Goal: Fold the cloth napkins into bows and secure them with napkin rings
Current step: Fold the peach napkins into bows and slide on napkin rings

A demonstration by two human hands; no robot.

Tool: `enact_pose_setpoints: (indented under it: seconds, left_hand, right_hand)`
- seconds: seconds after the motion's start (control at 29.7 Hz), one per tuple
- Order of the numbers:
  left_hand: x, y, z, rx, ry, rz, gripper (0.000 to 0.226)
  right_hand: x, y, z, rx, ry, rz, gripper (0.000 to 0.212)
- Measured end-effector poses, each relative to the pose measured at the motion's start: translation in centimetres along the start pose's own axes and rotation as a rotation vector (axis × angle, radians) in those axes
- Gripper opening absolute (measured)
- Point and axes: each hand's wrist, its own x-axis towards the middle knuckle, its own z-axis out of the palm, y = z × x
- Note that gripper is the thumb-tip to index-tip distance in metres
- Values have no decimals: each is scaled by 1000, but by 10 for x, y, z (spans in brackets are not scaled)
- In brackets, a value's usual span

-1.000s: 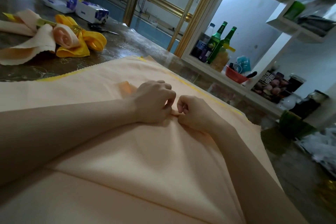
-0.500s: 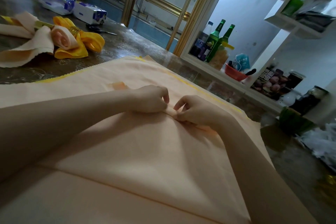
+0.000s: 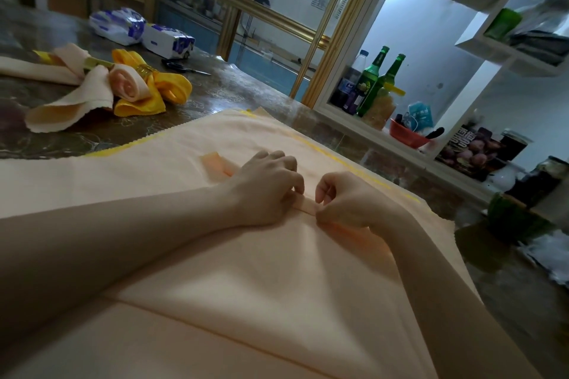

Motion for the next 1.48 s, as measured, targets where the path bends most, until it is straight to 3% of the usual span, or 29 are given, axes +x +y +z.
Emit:
enact_pose_setpoints:
  seconds: [0.2,0.4,0.51,0.67,0.88,0.98,1.15,1.31,1.42,1.48]
  left_hand:
    - [-2,3,-4,0,-14,91,29]
    - [-5,8,-15,-17,-182,161,28]
    - [-4,9,-12,-107,-146,96,8]
    - [6,9,-7,-221,-234,-135,16]
    - [8,5,-9,-386,-325,-231,9]
    - [9,7,-13,-421,-337,-240,11]
    - [7,10,-15,-365,-345,-244,17]
    - [5,31,-25,4,-293,-118,24]
    - [2,46,-28,249,-213,-1,28]
    - [-2,47,-34,256,-213,-4,25]
  right_hand:
    - [-4,-6,-6,-91,-177,0,19]
    - [-9,-2,-12,123,-297,37,18]
    - [-10,0,-7,268,-300,73,18]
    - [-8,-1,-3,247,-283,81,16]
    - [-11,-1,-5,355,-301,104,20]
    - [-15,4,-2,348,-226,113,16]
    - [-23,15,20,55,66,-6,12]
    - [-29,20,33,-112,372,-230,10]
    - [-27,18,36,-40,416,-292,17]
    - [-28,16,39,-65,407,-333,20]
